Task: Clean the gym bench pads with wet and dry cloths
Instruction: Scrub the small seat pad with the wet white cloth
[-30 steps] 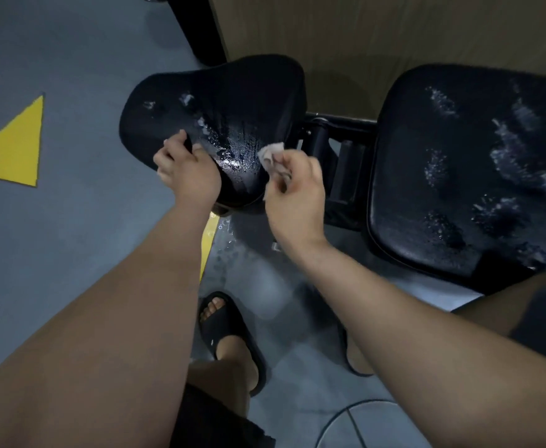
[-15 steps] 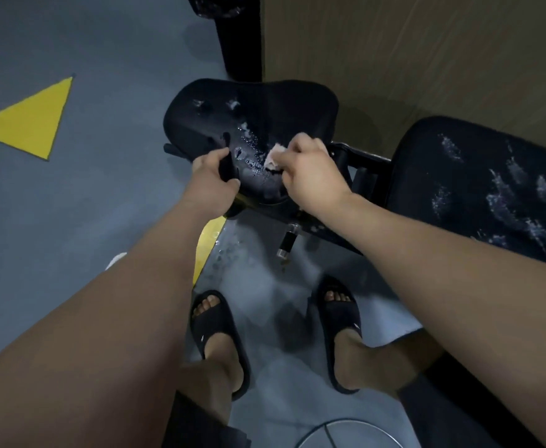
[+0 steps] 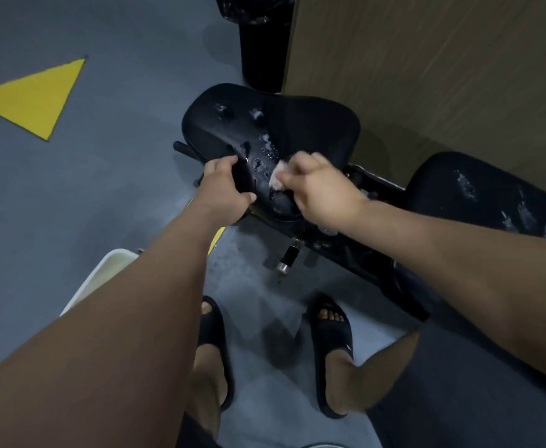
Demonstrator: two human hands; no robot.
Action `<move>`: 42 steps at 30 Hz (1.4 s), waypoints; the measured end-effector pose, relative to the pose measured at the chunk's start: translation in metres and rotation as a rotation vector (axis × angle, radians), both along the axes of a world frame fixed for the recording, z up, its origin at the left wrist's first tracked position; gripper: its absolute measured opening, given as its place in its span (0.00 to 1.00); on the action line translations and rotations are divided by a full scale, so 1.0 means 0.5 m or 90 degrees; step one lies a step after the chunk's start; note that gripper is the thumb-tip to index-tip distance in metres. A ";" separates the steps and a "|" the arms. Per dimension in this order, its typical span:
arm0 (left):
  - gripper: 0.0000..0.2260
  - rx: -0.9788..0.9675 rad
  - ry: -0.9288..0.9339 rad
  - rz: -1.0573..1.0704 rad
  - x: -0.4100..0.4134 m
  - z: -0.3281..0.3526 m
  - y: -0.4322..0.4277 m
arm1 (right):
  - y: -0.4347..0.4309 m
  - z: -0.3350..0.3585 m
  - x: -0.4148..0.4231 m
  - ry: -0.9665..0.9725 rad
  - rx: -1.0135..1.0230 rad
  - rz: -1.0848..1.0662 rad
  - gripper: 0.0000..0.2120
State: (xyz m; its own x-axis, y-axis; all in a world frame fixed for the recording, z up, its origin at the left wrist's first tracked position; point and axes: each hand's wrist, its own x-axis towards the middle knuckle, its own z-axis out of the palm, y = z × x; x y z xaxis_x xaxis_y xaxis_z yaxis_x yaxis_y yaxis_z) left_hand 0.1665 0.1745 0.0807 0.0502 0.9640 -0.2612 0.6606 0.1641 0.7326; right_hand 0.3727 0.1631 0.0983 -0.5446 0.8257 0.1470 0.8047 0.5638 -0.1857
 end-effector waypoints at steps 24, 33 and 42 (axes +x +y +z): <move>0.38 -0.013 -0.027 -0.005 -0.027 -0.020 0.019 | 0.126 0.017 -0.023 -0.002 0.019 0.009 0.17; 0.46 -0.020 0.002 0.006 -0.024 -0.019 0.024 | 0.183 0.024 -0.024 -0.032 0.028 0.025 0.19; 0.47 -0.018 0.022 0.013 -0.026 -0.014 0.035 | 0.109 0.008 -0.004 -0.017 0.018 0.123 0.20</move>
State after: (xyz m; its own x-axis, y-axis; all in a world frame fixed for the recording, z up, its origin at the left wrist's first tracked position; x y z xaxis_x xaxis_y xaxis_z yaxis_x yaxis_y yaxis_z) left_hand 0.1534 0.1918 0.0738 0.0213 0.9569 -0.2895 0.6820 0.1979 0.7041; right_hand 0.3707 0.2177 0.1021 -0.6964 0.7015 0.1515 0.6856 0.7127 -0.1481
